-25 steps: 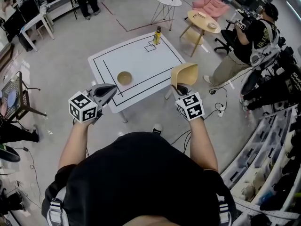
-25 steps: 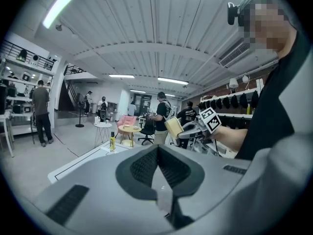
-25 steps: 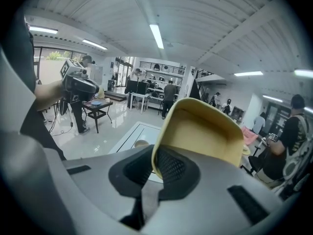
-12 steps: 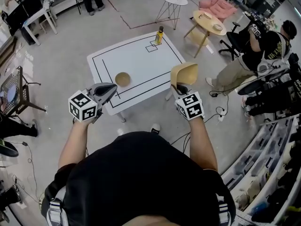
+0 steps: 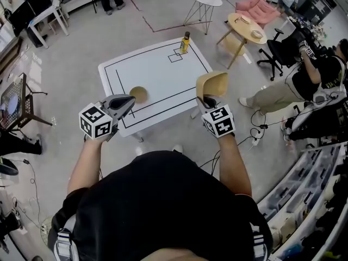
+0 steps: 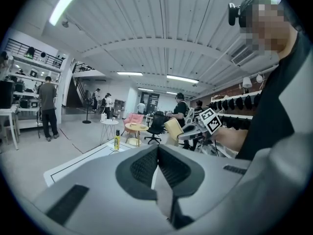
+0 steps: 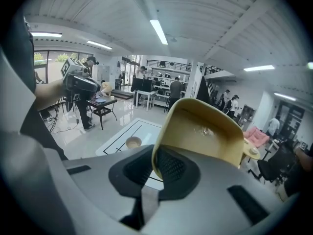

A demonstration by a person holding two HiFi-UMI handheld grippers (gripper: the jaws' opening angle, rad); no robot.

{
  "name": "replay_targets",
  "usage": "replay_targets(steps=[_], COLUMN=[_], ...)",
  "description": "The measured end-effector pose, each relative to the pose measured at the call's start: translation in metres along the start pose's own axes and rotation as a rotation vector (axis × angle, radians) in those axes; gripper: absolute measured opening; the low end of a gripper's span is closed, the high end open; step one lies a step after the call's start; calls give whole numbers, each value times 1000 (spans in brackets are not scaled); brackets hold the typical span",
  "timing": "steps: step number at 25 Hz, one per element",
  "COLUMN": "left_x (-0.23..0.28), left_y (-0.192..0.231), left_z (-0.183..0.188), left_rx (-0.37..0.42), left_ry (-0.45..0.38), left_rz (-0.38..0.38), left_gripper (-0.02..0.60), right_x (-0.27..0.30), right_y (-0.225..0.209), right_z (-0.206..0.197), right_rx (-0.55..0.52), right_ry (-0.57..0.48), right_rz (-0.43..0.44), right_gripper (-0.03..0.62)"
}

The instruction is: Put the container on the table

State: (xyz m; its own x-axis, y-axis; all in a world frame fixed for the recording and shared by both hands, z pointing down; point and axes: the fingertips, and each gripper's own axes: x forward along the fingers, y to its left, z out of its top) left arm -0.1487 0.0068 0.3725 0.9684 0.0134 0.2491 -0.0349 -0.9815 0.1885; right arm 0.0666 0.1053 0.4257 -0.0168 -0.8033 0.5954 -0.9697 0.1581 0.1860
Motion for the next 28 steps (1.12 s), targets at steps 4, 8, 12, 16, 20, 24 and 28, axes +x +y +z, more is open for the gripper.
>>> replay_targets(steps=[4,8,12,16,20,24,28], left_x=[19,35,52,70,89,104,115], left_y=[7,17,24,32,33,31,32], left_z=[-2,-1,0,3,5,9,15], left_rx=[-10,-22,-35,-43,-51,-55,-59], left_ry=[8,7,5,10,21,23,25], left_rz=[10,35,61,85,100,118,140], left_gripper=[8,8,8,8,8,8,8], right_x=[14,28,43,56,67,75,80], right_y=[-16,-32,-48,-66,-81,-92,-100], right_z=[-4,-4,-7,-8,-10,-14,-13], right_rx=[-12,-30,-45,-58,-70,-89,-112], right_ry=[6,11,16,16,16,27,28], right_rz=[21,47,80,108,135,172,206], right_gripper=[15,15,15,15,15,15,15])
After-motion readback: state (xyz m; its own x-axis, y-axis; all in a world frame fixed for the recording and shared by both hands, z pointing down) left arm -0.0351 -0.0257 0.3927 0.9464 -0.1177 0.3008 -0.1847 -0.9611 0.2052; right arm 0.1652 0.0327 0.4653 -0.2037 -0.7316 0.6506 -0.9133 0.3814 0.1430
